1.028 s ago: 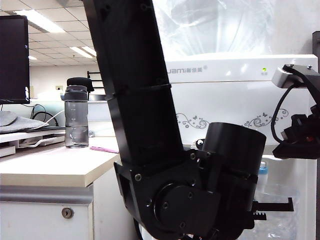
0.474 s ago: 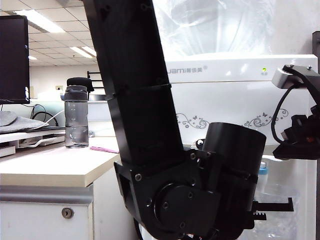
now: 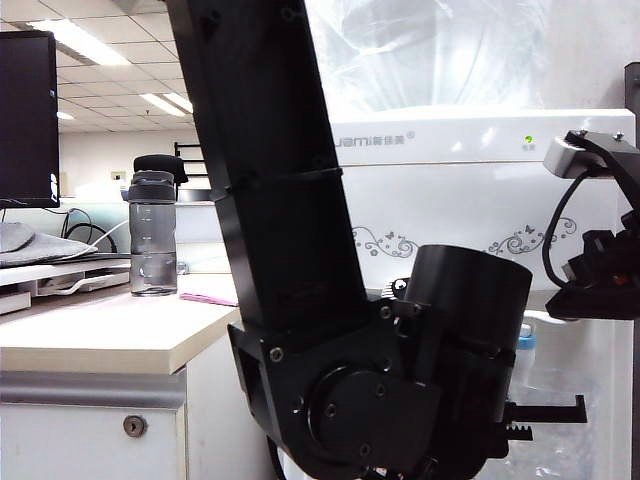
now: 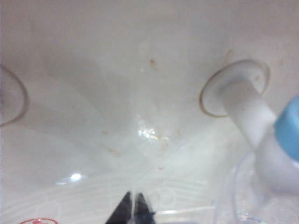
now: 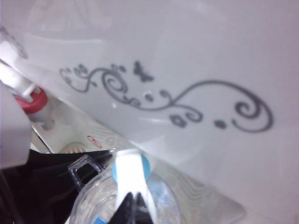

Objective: Pick up the plastic mug from the left desk, go to the cold water outlet of the water dispenser, press the vertical switch to get some water, then put the mug back on the desk.

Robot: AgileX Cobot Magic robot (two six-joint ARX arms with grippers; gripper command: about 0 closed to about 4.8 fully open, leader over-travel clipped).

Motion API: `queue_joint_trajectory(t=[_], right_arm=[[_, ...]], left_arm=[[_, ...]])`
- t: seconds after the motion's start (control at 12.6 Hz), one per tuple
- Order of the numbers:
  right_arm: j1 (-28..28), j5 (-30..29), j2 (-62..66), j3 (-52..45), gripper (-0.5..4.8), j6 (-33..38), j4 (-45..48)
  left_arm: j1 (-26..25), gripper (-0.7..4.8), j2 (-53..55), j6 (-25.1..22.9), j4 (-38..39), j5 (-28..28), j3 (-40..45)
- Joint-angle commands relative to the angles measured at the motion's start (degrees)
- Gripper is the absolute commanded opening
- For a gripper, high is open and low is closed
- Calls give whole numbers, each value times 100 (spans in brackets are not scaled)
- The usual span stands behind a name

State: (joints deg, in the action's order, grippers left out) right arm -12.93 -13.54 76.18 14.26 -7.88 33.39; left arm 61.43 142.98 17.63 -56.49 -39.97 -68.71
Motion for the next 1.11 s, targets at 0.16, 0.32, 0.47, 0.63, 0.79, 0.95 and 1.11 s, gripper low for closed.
queue_joint_trajectory(t=[0.16,0.32,0.47,0.63,0.79,0.95,1.11], right_arm=[[0,11,35,-39,-1,-4,-492],[0,11,35,-39,-1,-4,-494],[0,11,35,-39,-1,-4,-538],[-2,13,35,-39,-1,-4,-619],[0,13,35,-39,-1,-4,-658],[-2,13,35,-39,-1,-7,-664],[0,13,35,-39,-1,-4,-680]], left_arm=[[13,-5,-42,37,-234,-33,-39],[13,-5,-42,37,-234,-33,-39],[13,-5,-42,37,-234,-31,-39],[13,-5,-42,37,-234,-33,-39],[13,-5,-42,37,-234,-31,-39],[13,-5,-42,37,-234,-33,-39],[13,-5,-42,37,-232,-33,-39]])
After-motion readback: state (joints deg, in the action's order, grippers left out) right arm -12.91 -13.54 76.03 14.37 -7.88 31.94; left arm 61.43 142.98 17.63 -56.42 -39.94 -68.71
